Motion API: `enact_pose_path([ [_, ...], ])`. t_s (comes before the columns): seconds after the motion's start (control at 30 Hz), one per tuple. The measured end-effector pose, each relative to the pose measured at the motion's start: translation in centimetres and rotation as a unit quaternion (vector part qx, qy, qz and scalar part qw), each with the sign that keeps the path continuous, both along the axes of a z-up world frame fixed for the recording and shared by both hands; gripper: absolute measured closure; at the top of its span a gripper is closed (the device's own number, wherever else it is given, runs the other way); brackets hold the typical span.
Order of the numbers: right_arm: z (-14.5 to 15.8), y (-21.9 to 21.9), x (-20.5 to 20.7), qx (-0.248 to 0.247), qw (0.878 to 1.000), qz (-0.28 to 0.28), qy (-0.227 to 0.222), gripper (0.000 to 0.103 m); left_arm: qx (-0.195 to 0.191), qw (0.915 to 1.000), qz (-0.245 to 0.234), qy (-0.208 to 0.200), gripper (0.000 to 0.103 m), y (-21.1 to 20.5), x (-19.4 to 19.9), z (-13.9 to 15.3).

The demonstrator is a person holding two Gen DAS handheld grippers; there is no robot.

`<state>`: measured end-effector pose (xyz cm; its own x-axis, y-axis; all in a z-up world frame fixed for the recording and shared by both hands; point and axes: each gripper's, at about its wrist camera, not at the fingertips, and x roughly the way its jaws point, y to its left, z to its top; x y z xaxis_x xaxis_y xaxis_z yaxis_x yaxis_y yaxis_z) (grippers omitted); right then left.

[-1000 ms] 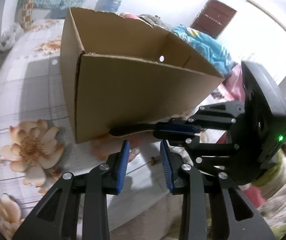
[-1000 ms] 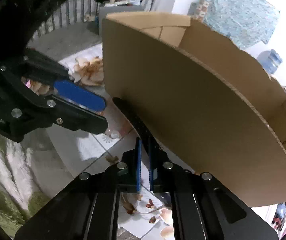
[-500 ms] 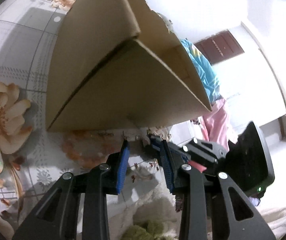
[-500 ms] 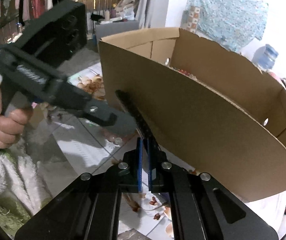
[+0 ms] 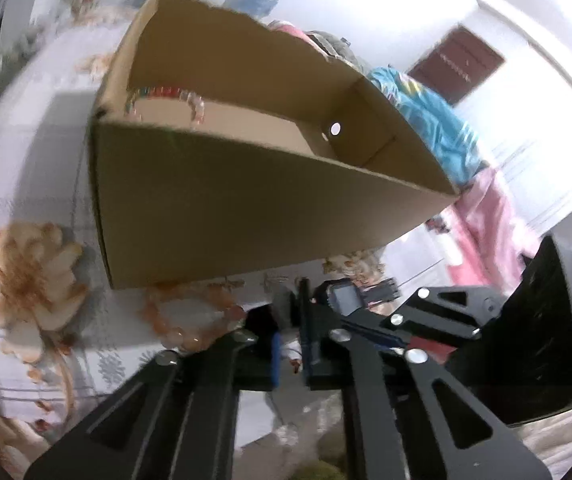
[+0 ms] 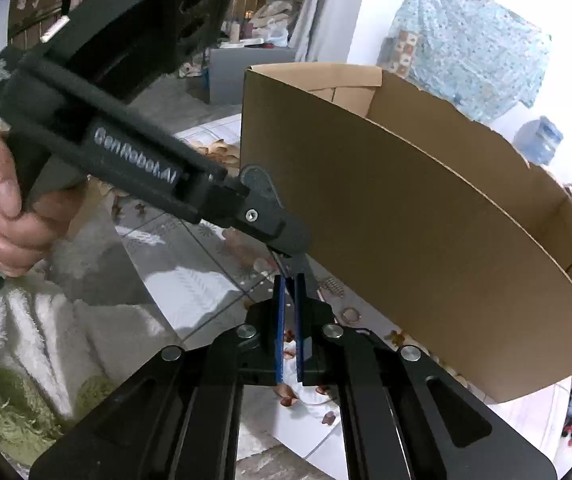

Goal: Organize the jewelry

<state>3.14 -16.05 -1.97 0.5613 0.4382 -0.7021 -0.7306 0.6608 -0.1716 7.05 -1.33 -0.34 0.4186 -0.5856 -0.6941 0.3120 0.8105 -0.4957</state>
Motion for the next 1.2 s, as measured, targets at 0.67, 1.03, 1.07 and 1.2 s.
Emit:
enact_pose_path([
  [0.67,-1.8,-19.3,-0.3,0.269,0.88,-0.353,0.171,0.058,0.151,0.9841,-0.033,-0.088,0.1,-2.3,-1.5,-0.7],
  [1.03,-3.0,-18.3,2.0,0.297,0.859,-0.358,0.213,0.071,0.158,0.9815,-0.038,-0.1,0.1,-2.4,-2.1,-0.7],
  [1.07,-3.1,-18.6,2.0,0.309,0.854,-0.358,0.217,0.074,0.159,0.9814,-0.037,-0.101,0.1,-2.4,-2.1,-0.6],
  [1.2,-3.3,-20.5,1.8,0.384,0.829,-0.331,0.236,0.078,0.157,0.9819,-0.036,-0.099,0.1,-2.2,-2.1,-0.7],
])
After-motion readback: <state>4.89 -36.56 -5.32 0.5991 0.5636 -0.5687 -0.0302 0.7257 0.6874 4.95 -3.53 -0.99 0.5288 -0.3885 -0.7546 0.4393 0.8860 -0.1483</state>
